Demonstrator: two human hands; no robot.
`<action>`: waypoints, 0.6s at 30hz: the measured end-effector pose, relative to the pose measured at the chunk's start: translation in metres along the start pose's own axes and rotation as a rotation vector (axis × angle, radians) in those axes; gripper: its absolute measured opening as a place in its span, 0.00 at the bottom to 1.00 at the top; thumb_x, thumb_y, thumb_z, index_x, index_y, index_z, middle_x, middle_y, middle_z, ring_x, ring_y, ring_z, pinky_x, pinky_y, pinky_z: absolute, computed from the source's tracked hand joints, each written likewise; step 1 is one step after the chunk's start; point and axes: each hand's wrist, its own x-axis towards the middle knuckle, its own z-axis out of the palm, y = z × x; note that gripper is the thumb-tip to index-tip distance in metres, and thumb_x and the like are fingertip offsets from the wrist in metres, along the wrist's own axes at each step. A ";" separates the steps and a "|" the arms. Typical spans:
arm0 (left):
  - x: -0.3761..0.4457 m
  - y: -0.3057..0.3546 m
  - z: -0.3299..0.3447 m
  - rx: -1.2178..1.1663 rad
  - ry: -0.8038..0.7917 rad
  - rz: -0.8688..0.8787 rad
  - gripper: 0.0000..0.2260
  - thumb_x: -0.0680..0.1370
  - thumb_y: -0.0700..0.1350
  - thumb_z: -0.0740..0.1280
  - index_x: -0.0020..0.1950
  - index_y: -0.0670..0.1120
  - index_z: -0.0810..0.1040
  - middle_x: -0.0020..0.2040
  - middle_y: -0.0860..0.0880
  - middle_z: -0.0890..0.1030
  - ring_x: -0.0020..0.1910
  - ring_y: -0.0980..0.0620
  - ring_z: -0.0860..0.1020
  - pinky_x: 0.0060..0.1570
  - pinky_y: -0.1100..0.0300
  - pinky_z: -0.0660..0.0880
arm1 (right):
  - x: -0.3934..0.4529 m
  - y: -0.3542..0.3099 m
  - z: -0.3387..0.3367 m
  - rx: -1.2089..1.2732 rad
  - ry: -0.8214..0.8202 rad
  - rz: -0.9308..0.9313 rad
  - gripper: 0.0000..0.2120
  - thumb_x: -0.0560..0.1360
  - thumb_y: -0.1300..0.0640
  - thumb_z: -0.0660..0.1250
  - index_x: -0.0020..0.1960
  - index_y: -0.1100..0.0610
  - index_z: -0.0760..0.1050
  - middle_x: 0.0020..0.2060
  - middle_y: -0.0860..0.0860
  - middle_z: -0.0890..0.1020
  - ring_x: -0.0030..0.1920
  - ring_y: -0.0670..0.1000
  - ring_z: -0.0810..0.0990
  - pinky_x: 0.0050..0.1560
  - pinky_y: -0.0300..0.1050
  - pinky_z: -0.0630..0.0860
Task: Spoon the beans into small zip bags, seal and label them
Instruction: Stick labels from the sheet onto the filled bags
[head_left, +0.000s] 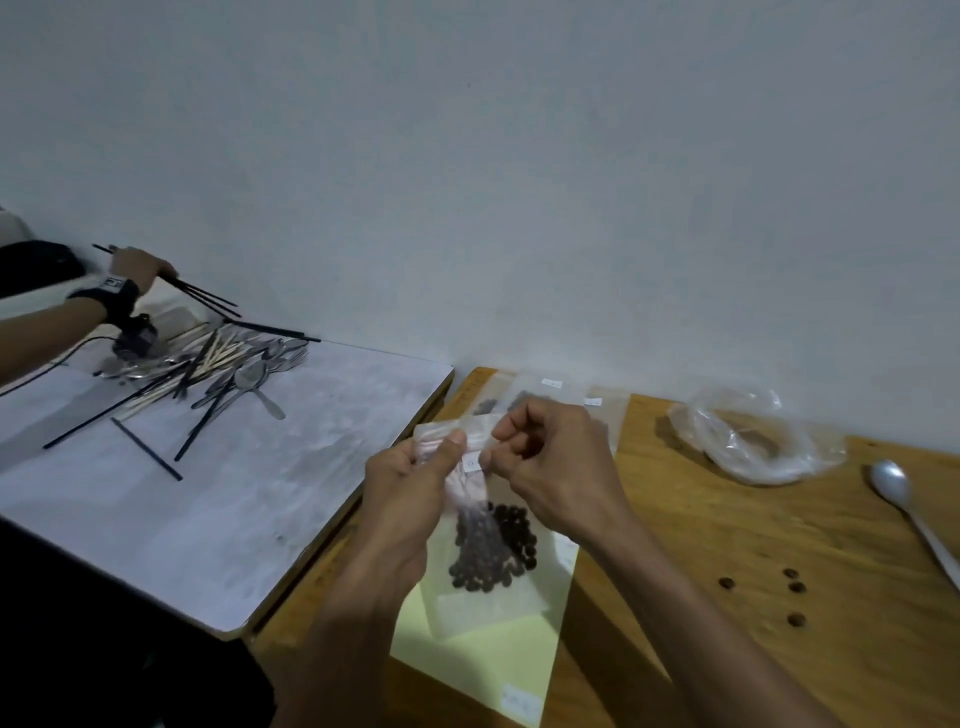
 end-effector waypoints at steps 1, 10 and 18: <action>-0.001 0.000 0.003 -0.004 -0.012 -0.003 0.07 0.80 0.41 0.70 0.52 0.38 0.85 0.47 0.38 0.87 0.49 0.38 0.85 0.57 0.42 0.80 | -0.001 0.002 -0.001 -0.035 0.023 -0.009 0.08 0.71 0.58 0.78 0.41 0.51 0.79 0.31 0.46 0.82 0.32 0.44 0.81 0.36 0.46 0.82; -0.004 -0.004 0.009 0.066 -0.053 0.071 0.11 0.73 0.35 0.75 0.55 0.41 0.84 0.49 0.43 0.88 0.50 0.43 0.86 0.59 0.42 0.80 | -0.006 0.014 -0.004 -0.001 0.146 0.066 0.11 0.67 0.53 0.80 0.41 0.49 0.78 0.33 0.45 0.80 0.35 0.43 0.79 0.37 0.45 0.81; -0.004 0.000 0.010 0.038 0.009 0.102 0.11 0.73 0.33 0.75 0.53 0.42 0.83 0.46 0.45 0.88 0.47 0.44 0.87 0.51 0.49 0.83 | -0.016 0.023 -0.006 0.192 0.116 0.163 0.09 0.69 0.50 0.79 0.42 0.50 0.80 0.42 0.45 0.82 0.40 0.44 0.78 0.38 0.39 0.73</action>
